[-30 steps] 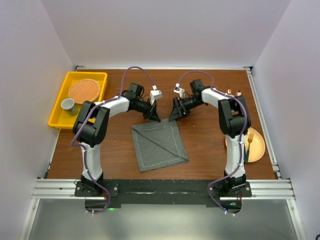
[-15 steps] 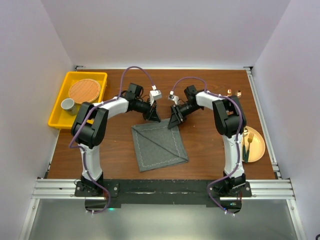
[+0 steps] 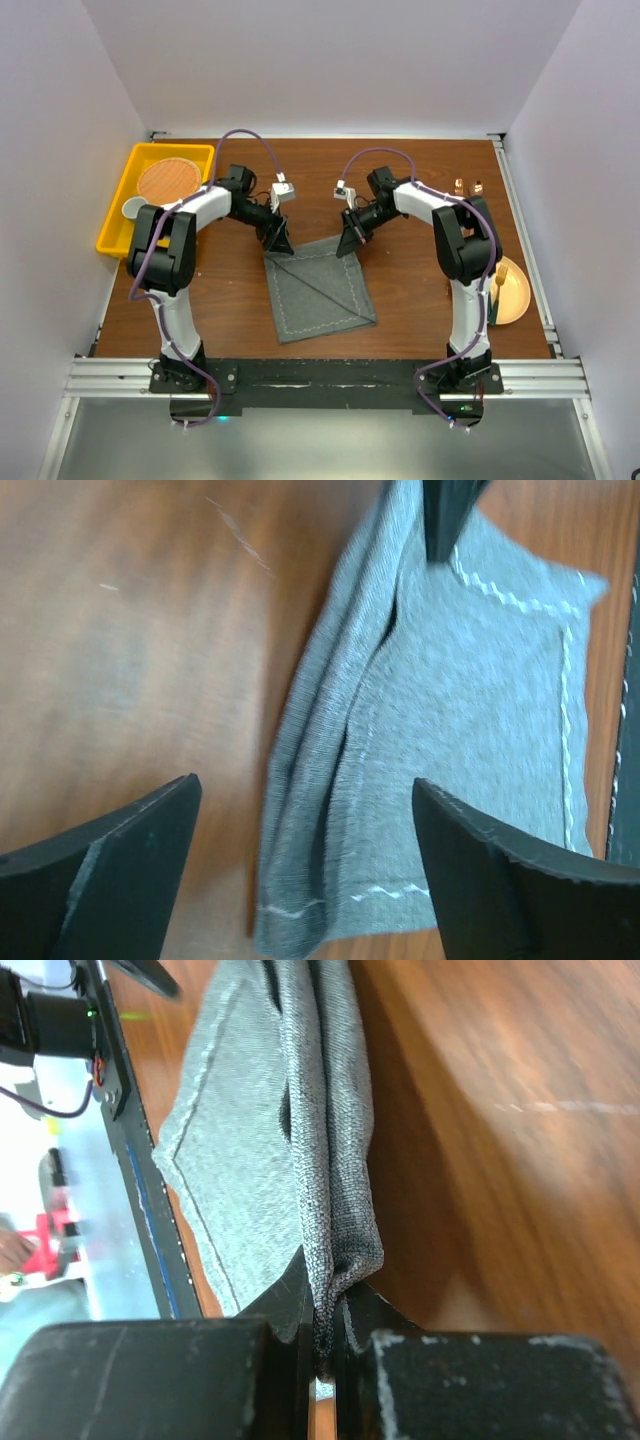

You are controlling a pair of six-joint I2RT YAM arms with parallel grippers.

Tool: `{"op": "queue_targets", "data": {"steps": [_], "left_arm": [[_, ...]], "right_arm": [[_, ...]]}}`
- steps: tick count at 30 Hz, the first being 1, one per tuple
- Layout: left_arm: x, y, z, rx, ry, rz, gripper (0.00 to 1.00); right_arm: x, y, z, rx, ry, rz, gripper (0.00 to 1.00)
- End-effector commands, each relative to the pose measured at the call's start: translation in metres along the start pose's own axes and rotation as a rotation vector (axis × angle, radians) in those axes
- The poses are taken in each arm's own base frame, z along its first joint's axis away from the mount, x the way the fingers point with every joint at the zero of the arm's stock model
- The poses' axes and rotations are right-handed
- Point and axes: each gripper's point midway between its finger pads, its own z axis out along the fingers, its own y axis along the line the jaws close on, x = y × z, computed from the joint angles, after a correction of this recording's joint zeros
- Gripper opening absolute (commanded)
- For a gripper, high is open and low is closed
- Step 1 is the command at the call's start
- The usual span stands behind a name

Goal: Fold the napkin into a case and place the utensils inside
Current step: Pick up the upper triangle-folded napkin from the center of the board.

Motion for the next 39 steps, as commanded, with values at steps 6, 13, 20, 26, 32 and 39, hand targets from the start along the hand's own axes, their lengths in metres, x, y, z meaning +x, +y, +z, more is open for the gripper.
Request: {"op": "queue_targets", "data": {"steps": [6,13,20,26,32,39], "left_arm": [[-0.004,-0.003,-0.003,0.005,0.005,0.213,0.96],[-0.016,0.006,-0.001,0.025,-0.006,0.328,0.96],[-0.007,-0.003,0.006,0.130,0.012,0.383,1.00],[0.011,-0.010,0.008,0.189,0.054,0.329,0.88],[0.028,-0.016,0.007,0.222,0.095,0.302,0.71],[0.027,-0.014,-0.003,0.213,0.094,0.268,0.57]], "right_arm": [[-0.015,0.029,-0.016,0.028,-0.032,-0.227,0.00],[-0.014,0.046,-0.015,0.022,-0.022,-0.299,0.00],[-0.018,0.056,-0.017,0.022,-0.032,-0.355,0.00],[-0.021,0.064,-0.021,0.028,-0.041,-0.386,0.00],[-0.018,0.066,-0.022,0.034,-0.024,-0.410,0.00],[-0.017,0.070,-0.026,0.039,-0.021,-0.431,0.00]]}}
